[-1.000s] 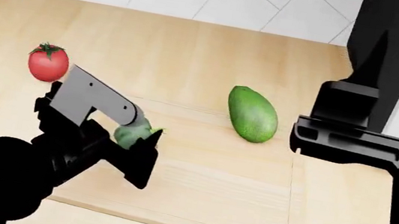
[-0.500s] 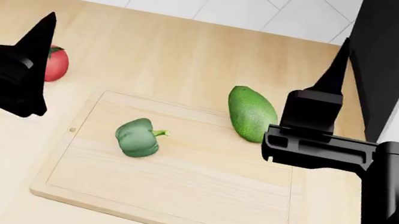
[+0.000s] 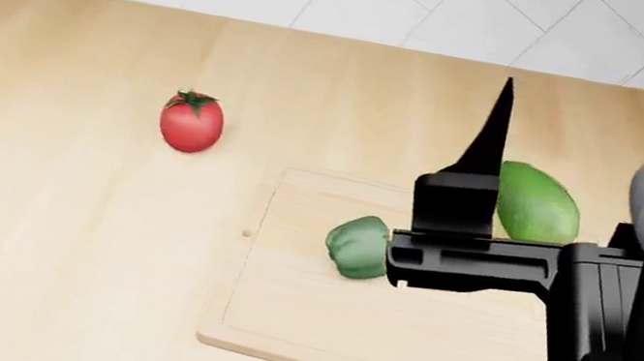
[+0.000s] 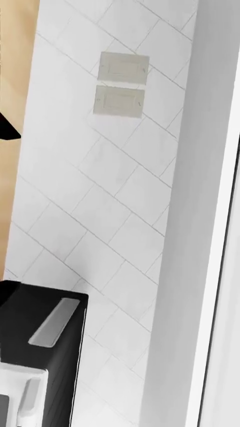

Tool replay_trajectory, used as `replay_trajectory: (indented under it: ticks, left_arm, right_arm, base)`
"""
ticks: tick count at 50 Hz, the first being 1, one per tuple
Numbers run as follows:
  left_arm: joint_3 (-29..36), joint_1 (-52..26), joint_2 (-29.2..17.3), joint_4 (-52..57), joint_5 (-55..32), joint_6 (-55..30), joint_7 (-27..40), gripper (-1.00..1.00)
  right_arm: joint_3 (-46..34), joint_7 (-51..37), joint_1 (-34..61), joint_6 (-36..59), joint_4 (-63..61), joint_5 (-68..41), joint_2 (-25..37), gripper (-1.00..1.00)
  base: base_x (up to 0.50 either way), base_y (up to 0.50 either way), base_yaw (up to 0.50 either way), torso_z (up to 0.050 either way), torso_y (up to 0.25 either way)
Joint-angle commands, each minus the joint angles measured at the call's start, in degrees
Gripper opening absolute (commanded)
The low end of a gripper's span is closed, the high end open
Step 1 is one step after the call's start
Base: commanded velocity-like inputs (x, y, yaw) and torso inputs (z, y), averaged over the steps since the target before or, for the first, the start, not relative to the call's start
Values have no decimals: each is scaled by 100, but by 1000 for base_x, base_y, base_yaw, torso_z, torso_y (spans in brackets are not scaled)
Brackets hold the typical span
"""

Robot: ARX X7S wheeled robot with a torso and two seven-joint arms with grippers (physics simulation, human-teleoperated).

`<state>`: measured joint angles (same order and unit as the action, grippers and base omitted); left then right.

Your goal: Place the avocado, onion, tomato and bell pepper on the cutting board.

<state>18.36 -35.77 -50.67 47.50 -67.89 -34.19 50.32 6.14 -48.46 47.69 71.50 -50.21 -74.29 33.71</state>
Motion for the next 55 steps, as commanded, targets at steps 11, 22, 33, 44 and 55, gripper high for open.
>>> replay_trajectory:
  ticks: [11,22,33,44,55]
  left_arm:
    - [-201,98,41,85,48,98,-14,100]
    - [-214,188,28,29,132,167,-77,100]
    - [-170,261,93,79,184,196,-22,100]
    - [-165,287,93,100,168,209,4,100]
    - [-174,308,70,91,160,227,-4,100]
  right_arm:
    - [-78,161,125,-44,38,95,-29,100]
    - [-219,247,83,-123,63,258,-34,100]
    - [-187,102,197,-9,237,-353,20,100]
    - [-92,-4,212,-108,278,-564,41,100]
    - [-323,7,185,-16,335,-687,41,100]
  base:
    - [0,500,0,0,0]
    - [0,500,0,0,0]
    - [318,177,0,0,0]
    - [149,18,0,0,0]
    - [343,0,0,0,1]
